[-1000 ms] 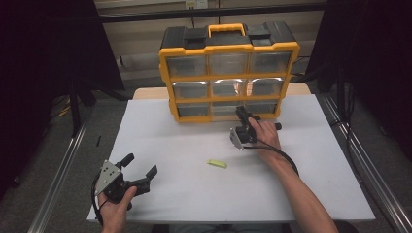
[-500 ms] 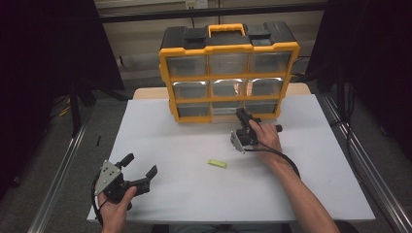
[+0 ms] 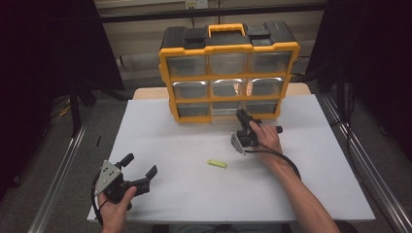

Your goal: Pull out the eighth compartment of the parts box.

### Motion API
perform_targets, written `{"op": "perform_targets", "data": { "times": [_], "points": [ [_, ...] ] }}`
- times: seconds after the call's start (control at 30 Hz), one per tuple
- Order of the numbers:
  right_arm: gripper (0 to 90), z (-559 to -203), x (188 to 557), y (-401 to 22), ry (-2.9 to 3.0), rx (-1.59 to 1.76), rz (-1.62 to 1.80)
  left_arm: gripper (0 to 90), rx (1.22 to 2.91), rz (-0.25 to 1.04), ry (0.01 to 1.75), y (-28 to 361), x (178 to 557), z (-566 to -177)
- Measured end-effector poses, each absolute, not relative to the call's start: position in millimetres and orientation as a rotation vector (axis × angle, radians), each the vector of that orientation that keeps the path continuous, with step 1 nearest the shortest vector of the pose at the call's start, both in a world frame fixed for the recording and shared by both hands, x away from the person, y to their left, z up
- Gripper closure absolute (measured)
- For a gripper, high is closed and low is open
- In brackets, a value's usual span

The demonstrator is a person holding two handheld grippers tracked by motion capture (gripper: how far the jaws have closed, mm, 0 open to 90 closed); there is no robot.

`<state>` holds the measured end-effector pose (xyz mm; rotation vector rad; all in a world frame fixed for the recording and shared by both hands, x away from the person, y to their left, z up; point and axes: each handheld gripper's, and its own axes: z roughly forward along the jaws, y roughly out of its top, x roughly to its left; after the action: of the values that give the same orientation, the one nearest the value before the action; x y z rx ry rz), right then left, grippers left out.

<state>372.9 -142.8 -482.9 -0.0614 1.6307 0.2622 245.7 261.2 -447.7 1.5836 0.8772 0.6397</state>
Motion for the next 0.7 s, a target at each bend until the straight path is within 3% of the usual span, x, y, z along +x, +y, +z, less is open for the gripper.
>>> {"op": "perform_targets", "data": {
  "times": [0.7],
  "points": [
    [78.8, -484.1, 366.1, -143.0, 1.626, -0.072, 0.269, 5.4, 1.586, 0.643, 0.877, 258.5, 243.7, -447.0]
  ]
}}
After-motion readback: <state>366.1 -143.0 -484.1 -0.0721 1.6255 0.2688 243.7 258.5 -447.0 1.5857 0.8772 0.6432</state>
